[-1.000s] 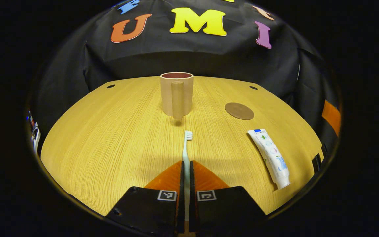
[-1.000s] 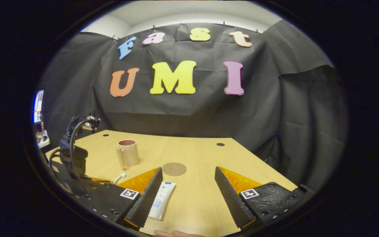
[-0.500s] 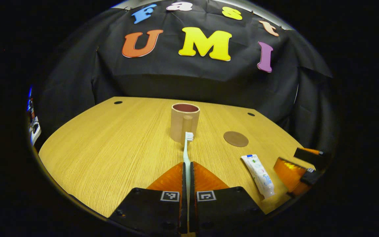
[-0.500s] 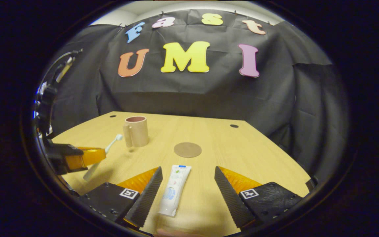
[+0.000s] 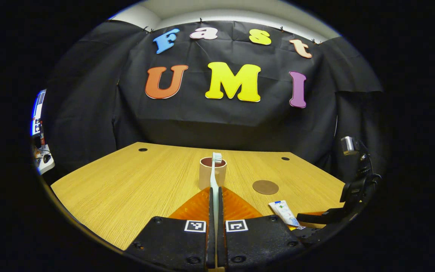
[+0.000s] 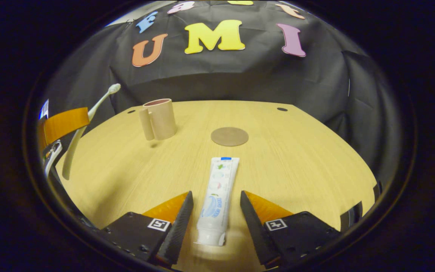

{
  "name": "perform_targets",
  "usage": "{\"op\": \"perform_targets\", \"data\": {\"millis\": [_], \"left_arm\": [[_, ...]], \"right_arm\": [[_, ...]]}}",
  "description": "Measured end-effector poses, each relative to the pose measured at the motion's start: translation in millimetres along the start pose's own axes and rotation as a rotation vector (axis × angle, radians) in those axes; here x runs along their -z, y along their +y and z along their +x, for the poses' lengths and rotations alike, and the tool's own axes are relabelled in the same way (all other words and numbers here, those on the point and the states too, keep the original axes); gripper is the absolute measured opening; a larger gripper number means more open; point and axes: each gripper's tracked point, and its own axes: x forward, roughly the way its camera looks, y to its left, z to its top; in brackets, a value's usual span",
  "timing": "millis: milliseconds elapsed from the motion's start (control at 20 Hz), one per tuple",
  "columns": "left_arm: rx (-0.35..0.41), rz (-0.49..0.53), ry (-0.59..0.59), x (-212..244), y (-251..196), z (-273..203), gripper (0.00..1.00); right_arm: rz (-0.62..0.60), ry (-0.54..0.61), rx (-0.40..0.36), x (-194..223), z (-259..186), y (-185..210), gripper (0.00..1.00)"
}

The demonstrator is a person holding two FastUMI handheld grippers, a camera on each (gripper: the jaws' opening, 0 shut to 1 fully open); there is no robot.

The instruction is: Put the toothbrush and toothpaste on the desktop into the cup, then pick up the cup and place it on the coaster on the desktop.

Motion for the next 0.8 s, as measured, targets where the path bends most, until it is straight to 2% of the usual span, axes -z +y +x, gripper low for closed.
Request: {"op": "perform_targets", "data": {"millis": [50, 150, 200, 350, 450, 500, 700, 800], "left_arm": [[0.007, -0.003, 0.002, -0.4, -1.8, -1.2, 0.05], [0.011, -0.001, 0.009, 1.0, -4.5, -0.5, 0.05], [0.014, -0.002, 0.015, 2.9, -4.7, 0.7, 0.05], [0.028, -0.014, 0.035, 8.4, -7.1, 1.5, 0.06], [0.028, -0.012, 0.034, 7.5, -5.6, 2.3, 0.05], [0.028, -0.011, 0.028, 6.4, -4.2, 2.1, 0.05], [0.031, -0.012, 0.022, 4.9, -3.2, 2.9, 0.05], [0.036, -0.017, 0.030, 7.5, -4.6, 4.6, 0.05]], "right_arm": [[0.012, 0.001, -0.007, 0.7, 2.0, 0.8, 0.75], [0.017, 0.003, -0.015, 0.6, 0.9, -2.5, 0.55], [0.016, 0.005, -0.025, 0.0, 1.4, -2.4, 0.41], [0.016, -0.002, -0.044, -0.9, 2.8, -0.7, 0.35], [0.029, -0.021, -0.063, -5.4, -1.3, -0.5, 0.36], [0.041, -0.053, -0.080, -13.6, -6.3, 0.9, 0.33], [-0.010, -0.274, -0.047, -60.2, -40.4, -3.5, 0.31], [-0.052, -0.400, -0.037, -83.9, -65.0, -0.9, 0.33]]}}
